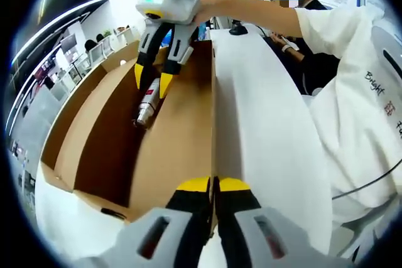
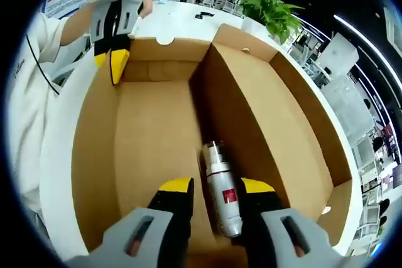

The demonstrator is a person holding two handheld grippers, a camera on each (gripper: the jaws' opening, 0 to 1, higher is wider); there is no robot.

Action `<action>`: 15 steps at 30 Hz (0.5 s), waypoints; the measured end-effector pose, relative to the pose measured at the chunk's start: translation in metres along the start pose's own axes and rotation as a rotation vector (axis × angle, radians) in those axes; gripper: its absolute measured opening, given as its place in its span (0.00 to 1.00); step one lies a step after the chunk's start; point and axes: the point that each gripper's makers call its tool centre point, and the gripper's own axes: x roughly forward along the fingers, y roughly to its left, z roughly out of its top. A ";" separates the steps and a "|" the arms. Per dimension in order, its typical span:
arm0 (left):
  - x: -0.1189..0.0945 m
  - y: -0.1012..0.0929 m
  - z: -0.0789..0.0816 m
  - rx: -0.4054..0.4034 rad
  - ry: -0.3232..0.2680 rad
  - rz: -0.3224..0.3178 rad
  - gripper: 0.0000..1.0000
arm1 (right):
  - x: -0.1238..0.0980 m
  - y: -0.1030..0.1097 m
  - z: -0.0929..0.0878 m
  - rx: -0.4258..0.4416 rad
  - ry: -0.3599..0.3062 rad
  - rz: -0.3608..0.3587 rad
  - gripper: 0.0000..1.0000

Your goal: Operate the shoe box by opening the lid, removing the specified soft item, and placing it in the target area until the item is outside and the box remains undamaged.

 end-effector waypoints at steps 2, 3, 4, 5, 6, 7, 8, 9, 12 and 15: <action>0.000 0.000 0.000 -0.001 0.000 0.000 0.02 | 0.002 -0.002 -0.001 -0.011 0.007 -0.015 0.28; 0.000 0.000 0.000 0.000 0.000 0.001 0.02 | 0.005 -0.002 -0.003 -0.010 0.015 -0.017 0.28; 0.000 0.000 0.000 0.000 0.000 0.002 0.02 | 0.007 -0.002 -0.006 -0.010 0.024 -0.019 0.29; 0.000 0.000 0.000 0.000 0.000 0.002 0.02 | 0.008 -0.005 -0.010 -0.008 0.036 -0.032 0.29; 0.000 -0.001 0.000 0.001 0.000 0.003 0.02 | 0.010 -0.006 -0.013 0.002 0.043 -0.028 0.28; 0.000 -0.001 0.000 0.002 0.000 0.004 0.02 | 0.008 -0.002 -0.014 0.016 0.043 -0.022 0.28; 0.000 0.000 0.000 0.002 0.000 0.004 0.02 | 0.008 0.000 -0.013 0.026 0.035 -0.016 0.28; 0.000 0.000 0.000 0.001 -0.001 0.004 0.02 | 0.008 0.001 -0.013 0.028 0.034 -0.019 0.28; 0.000 0.000 0.000 0.000 0.000 0.003 0.02 | 0.011 0.005 -0.016 0.020 0.050 -0.012 0.30; 0.000 0.000 0.000 0.000 -0.001 0.005 0.02 | 0.014 0.005 -0.017 0.018 0.055 -0.007 0.28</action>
